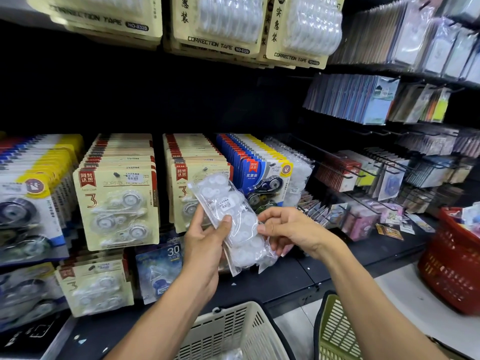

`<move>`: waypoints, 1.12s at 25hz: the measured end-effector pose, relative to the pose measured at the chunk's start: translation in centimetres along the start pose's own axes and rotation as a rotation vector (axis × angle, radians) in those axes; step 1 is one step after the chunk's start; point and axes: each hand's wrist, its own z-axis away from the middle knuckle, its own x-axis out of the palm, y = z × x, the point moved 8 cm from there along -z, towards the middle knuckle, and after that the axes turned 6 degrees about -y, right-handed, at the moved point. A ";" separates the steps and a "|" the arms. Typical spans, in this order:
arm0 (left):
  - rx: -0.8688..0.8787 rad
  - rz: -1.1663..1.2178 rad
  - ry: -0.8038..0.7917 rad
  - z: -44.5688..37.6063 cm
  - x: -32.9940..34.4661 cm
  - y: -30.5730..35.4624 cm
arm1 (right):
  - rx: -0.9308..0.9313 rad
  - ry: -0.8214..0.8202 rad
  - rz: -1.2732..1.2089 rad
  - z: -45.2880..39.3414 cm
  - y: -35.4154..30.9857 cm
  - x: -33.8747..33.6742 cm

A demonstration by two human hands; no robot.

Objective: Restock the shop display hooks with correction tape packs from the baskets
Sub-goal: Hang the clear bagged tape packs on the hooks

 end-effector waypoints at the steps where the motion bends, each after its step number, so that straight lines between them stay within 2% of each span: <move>1: 0.020 -0.021 0.008 0.0 -0.1 0.3 | -0.004 0.026 -0.010 0.2 -0.3 0.1; 8: 0.061 -0.109 0.028 0.5 -0.3 0.9 | 0.015 0.027 -0.089 0.3 -0.6 0.9; 13: 0.036 -0.069 -0.107 0.7 1.1 0.7 | -0.035 0.050 -0.319 0.2 -0.3 -0.8; 15: 0.037 -0.053 -0.124 0.6 1.4 0.8 | -0.063 0.121 -0.417 0.3 0.0 -1.9; 17: 0.038 -0.042 -0.118 0.6 1.5 0.7 | -0.112 0.120 -0.527 0.6 0.0 -2.3; 22: 0.048 -0.082 -0.094 0.6 1.5 0.4 | -0.071 -0.018 -0.265 0.7 -0.5 -0.3; 25: 0.035 -0.109 -0.089 0.5 1.2 0.3 | -0.094 0.079 -0.407 0.7 -0.4 -1.5; 28: 0.016 -0.119 -0.022 0.1 0.2 0.1 | -0.183 0.432 -0.619 1.1 1.3 -5.6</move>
